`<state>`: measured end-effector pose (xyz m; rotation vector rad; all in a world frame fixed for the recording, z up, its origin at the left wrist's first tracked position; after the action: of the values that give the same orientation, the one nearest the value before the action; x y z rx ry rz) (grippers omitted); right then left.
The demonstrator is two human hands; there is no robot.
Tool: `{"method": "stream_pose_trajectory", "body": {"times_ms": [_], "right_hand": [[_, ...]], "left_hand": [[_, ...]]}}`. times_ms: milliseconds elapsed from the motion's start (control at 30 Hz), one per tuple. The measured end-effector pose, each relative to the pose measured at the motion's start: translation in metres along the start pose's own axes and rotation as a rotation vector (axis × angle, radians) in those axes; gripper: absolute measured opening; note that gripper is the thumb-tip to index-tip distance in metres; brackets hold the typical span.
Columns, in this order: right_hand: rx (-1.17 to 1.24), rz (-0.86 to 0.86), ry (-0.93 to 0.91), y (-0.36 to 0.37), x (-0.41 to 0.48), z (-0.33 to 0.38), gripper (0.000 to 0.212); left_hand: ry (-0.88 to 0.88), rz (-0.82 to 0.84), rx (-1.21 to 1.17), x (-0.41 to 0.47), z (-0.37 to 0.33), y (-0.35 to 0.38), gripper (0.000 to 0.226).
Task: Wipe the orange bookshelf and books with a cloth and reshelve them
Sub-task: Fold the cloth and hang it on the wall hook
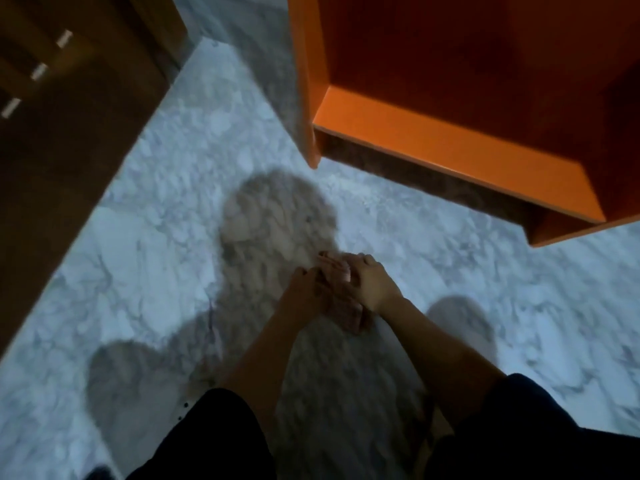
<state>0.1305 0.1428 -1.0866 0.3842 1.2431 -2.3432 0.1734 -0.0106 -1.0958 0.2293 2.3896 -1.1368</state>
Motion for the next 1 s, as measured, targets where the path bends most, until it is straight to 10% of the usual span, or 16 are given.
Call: {"method": "stream_pose_trajectory", "body": {"times_ms": [300, 600, 1000], "right_hand": [[0.262, -0.030, 0.016, 0.010, -0.015, 0.011, 0.034], [0.604, -0.303, -0.084, -0.080, -0.045, 0.068, 0.041], [0.610, -0.637, -0.469, -0.183, -0.137, 0.146, 0.047]], "left_hand": [[-0.078, -0.038, -0.076, 0.005, 0.011, 0.014, 0.043], [-0.097, -0.191, -0.692, -0.051, -0.064, -0.079, 0.008], [0.034, -0.720, -1.050, -0.136, -0.156, -0.195, 0.025]]}}
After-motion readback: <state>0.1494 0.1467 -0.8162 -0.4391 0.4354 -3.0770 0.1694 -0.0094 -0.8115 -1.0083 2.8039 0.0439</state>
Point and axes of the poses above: each hand's wrist, its own x-axis towards the middle knuckle, its own y-axis out of the palm, z = x × y, the point moved 2 cm from there along x, towards the middle knuckle, and after that the axes turned 7 degrees about -z, right-handed, at the moved point
